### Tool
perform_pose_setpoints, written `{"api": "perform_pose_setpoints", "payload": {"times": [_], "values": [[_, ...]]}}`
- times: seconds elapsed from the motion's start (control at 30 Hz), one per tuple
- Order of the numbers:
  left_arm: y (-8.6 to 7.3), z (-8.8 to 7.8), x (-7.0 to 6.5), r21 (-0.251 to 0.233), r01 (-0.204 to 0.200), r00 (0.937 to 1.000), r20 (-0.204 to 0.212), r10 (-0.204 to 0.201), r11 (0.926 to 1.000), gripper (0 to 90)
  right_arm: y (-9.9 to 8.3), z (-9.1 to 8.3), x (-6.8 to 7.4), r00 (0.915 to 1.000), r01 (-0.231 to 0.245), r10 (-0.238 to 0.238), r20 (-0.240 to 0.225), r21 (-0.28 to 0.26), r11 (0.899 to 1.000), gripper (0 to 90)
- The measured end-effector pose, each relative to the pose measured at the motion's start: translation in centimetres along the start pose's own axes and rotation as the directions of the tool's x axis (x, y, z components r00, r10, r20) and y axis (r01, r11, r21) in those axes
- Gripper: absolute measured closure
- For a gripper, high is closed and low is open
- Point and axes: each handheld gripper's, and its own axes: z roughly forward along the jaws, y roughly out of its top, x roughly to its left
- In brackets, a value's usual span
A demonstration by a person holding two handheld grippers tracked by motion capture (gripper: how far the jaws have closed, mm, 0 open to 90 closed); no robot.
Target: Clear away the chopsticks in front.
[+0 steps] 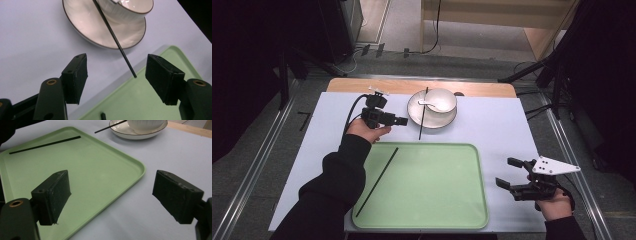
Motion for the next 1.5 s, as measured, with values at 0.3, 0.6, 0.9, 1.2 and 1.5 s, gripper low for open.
{"api": "perform_pose_setpoints", "payload": {"times": [0.3, 0.6, 0.9, 1.2, 1.5], "values": [[2.1, 3.0, -0.9, 0.018, -0.032, 0.9991, -0.028, 0.033, 0.9993, 37.2, 0.1, -0.1, 0.3, 0.9999, 0.014, -0.014, -0.006, 0.001, 1.0, 15.1], [3.1, 6.2, -1.4, 0.037, -0.03, 0.9973, -0.065, 0.032, 0.9989, 40.1, 0.1, -0.3, 0.4, 0.9998, 0.017, -0.017, -0.011, -0.008, 1.0, 15.1], [2.7, 8.8, -0.9, 0.063, 0.039, 0.996, -0.083, -0.034, 0.9973, 43.9, 0.1, -0.4, 0.4, 0.9996, 0.02, -0.02, -0.019, -0.011, 1.0, 15.1], [2.4, 10.5, -0.9, 0.082, 0.057, 0.9938, -0.1, -0.048, 0.995, 53.0, 0.1, -0.5, 0.4, 0.9995, 0.027, -0.027, -0.017, -0.005, 1.0, 15.1], [2.3, 11.4, -0.7, 0.075, 0.138, 0.9829, -0.133, -0.127, 0.9876, 74.0, 0.1, -0.6, 0.4, 0.9995, 0.028, -0.028, -0.016, -0.011, 1.0, 15.2]]}}
